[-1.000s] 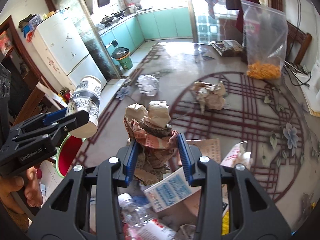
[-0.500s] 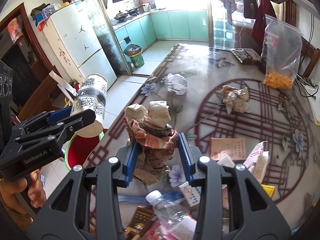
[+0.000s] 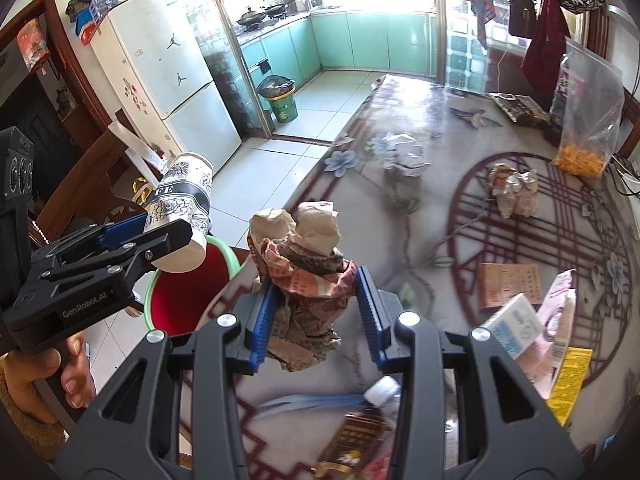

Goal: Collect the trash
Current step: 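Carry the paper cup and crumpled paper over the red bucket and release both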

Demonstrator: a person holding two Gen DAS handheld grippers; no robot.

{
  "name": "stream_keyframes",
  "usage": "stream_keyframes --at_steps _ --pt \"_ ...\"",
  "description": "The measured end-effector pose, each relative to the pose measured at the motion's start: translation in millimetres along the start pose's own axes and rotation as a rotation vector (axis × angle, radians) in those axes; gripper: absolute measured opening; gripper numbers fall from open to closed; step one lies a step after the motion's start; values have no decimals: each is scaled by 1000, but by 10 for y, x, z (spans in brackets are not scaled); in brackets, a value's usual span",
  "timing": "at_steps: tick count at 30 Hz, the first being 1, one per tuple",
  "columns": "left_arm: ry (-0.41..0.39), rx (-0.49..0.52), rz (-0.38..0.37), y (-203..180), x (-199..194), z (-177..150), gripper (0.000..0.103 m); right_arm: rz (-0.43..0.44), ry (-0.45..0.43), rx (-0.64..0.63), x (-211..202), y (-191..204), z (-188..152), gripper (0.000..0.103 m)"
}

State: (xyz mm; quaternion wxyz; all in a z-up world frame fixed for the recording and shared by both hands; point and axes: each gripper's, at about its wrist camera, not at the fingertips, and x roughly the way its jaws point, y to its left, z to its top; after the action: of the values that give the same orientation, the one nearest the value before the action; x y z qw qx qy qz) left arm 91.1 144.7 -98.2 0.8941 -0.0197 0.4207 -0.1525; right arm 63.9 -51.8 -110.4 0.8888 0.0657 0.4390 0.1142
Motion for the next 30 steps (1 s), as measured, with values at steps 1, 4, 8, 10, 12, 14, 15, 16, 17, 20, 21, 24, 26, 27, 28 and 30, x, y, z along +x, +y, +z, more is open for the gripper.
stream_keyframes --at_steps 1,4,8,10,12,14,15,16,17,20,21,24,26,27,28,30 --pt "2 -3 1 62 -1 -5 45 0 1 -1 19 55 5 38" --pt "7 -3 6 215 -12 -12 45 2 0 -2 74 195 25 38" --pt "13 -8 17 436 -19 -25 45 6 0 -10 144 395 60 38" --pt "17 -13 24 557 -24 -43 45 10 2 -15 185 483 75 38" --pt "21 -20 33 675 -30 -61 45 15 6 -21 239 586 91 38" --pt "28 -29 45 793 -33 -83 45 22 9 -25 289 672 109 38" --pt "33 -33 54 874 -30 -96 45 25 11 -26 310 707 114 38" --pt "37 -37 60 935 -30 -110 45 30 15 -28 345 756 121 38" --pt "41 -41 67 989 -24 -121 45 33 18 -29 367 793 125 38" --pt "59 -58 89 1194 0 -168 45 42 34 -38 459 935 122 38" --pt "66 -66 96 1263 11 -186 45 46 41 -40 492 972 120 38" --pt "80 -84 110 1423 24 -234 45 57 61 -46 583 1075 130 39" --pt "87 -93 116 1514 34 -265 45 64 74 -53 642 1141 140 38" --pt "92 -98 120 1557 41 -280 45 67 79 -59 668 1177 143 39" --pt "97 -103 124 1597 47 -296 45 71 85 -64 692 1215 144 38" --pt "106 -111 132 1674 61 -337 45 81 100 -74 762 1291 149 38"
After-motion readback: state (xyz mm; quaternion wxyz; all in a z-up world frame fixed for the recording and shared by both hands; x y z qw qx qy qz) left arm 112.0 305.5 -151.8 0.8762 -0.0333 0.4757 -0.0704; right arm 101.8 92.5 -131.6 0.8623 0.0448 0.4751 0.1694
